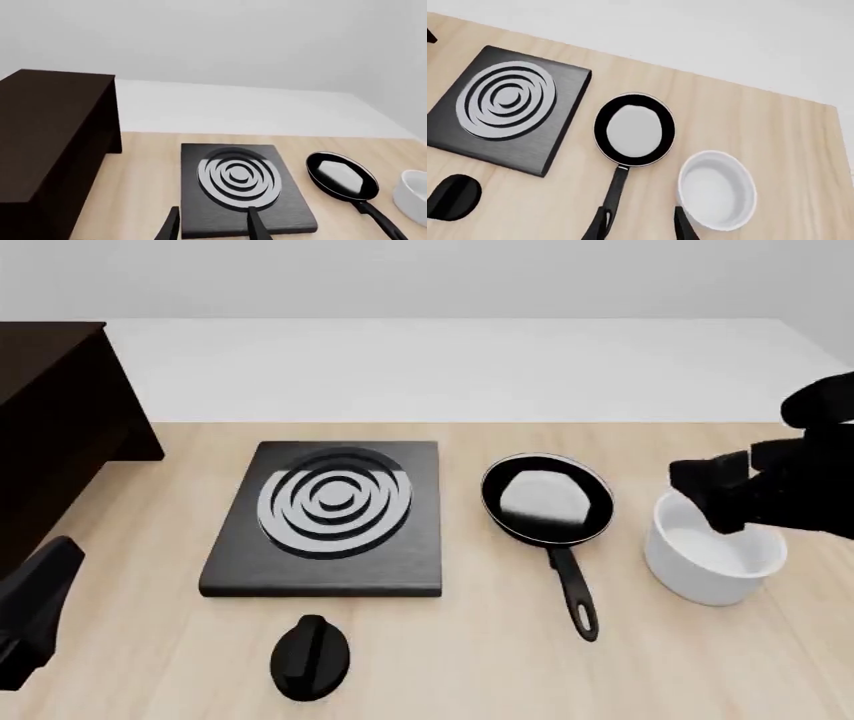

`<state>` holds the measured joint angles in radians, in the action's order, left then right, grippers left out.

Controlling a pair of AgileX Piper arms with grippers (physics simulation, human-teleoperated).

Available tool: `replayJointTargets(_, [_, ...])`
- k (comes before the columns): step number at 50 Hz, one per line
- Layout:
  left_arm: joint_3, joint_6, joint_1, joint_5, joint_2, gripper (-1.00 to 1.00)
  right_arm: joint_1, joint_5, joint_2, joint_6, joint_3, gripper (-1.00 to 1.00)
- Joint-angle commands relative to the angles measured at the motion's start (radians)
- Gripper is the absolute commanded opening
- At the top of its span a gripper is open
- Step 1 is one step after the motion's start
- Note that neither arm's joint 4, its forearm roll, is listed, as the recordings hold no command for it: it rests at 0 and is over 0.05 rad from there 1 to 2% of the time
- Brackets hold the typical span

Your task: Put the frying pan on the cabinet shelf.

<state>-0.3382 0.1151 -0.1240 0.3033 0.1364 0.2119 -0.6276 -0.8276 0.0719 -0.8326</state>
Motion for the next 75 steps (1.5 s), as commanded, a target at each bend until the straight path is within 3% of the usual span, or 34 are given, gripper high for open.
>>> replayJointTargets(1, [-0.001,0.034,-0.015,0.0,0.003,1.0,0.035,-0.088,-0.225,-0.015,-0.09,1.0])
replayJointTargets(4, [0.0,0.024,-0.012,0.001,-0.003,1.0,0.011,-0.085,-0.255,0.044,-0.084,1.0])
replayJointTargets(5, [0.007,0.018,-0.007,-0.003,-0.005,1.0,0.03,-0.091,-0.273,0.012,-0.082,1.0])
replayJointTargets(9, [0.02,0.032,0.001,-0.01,-0.009,1.0,0.002,-0.078,-0.316,0.067,-0.068,1.0])
replayJointTargets(10, [0.021,0.031,-0.002,-0.011,-0.008,1.0,0.013,-0.077,-0.327,0.031,-0.066,1.0])
replayJointTargets(13, [0.01,0.04,-0.006,-0.005,-0.01,1.0,-0.007,-0.063,-0.342,0.07,-0.064,1.0])
replayJointTargets(16, [0.018,0.043,-0.019,-0.013,-0.002,1.0,0.001,-0.054,-0.353,0.066,-0.052,1.0])
replayJointTargets(20, [0.027,0.138,-0.032,-0.013,-0.015,1.0,-0.001,-0.032,-0.376,0.075,-0.03,1.0])
replayJointTargets(29, [0.028,0.071,-0.036,-0.013,-0.011,1.0,0.007,0.002,-0.434,0.07,-0.027,1.0])
replayJointTargets(34, [0.022,0.075,-0.045,-0.008,-0.013,1.0,0.01,0.026,-0.467,0.073,-0.027,1.0])
replayJointTargets(38, [0.029,0.081,-0.046,-0.011,-0.012,1.0,0.031,0.053,-0.502,0.029,-0.026,1.0])
replayJointTargets(51, [0.031,0.086,-0.054,-0.013,-0.002,1.0,0.085,0.096,-0.553,-0.005,-0.007,1.0])
replayJointTargets(53, [0.035,0.082,-0.055,-0.017,-0.001,1.0,0.092,0.114,-0.563,-0.019,0.007,1.0])
replayJointTargets(55, [0.045,0.076,-0.055,-0.027,-0.001,1.0,0.113,0.123,-0.573,-0.068,0.017,1.0])
replayJointTargets(57, [0.04,0.058,-0.052,-0.022,-0.008,1.0,0.107,0.134,-0.577,-0.056,0.025,1.0])
replayJointTargets(63, [0.049,0.059,-0.055,-0.03,-0.005,1.0,0.114,0.158,-0.595,-0.101,0.038,1.0])
replayJointTargets(68, [0.043,0.058,-0.06,-0.024,-0.001,1.0,0.103,0.191,-0.621,-0.102,0.055,1.0])
replayJointTargets(70, [0.039,0.06,-0.061,-0.021,-0.002,1.0,0.124,0.196,-0.627,-0.148,0.061,1.0])
replayJointTargets(75, [0.037,0.052,-0.057,-0.021,-0.007,1.0,0.112,0.219,-0.65,-0.144,0.067,1.0])
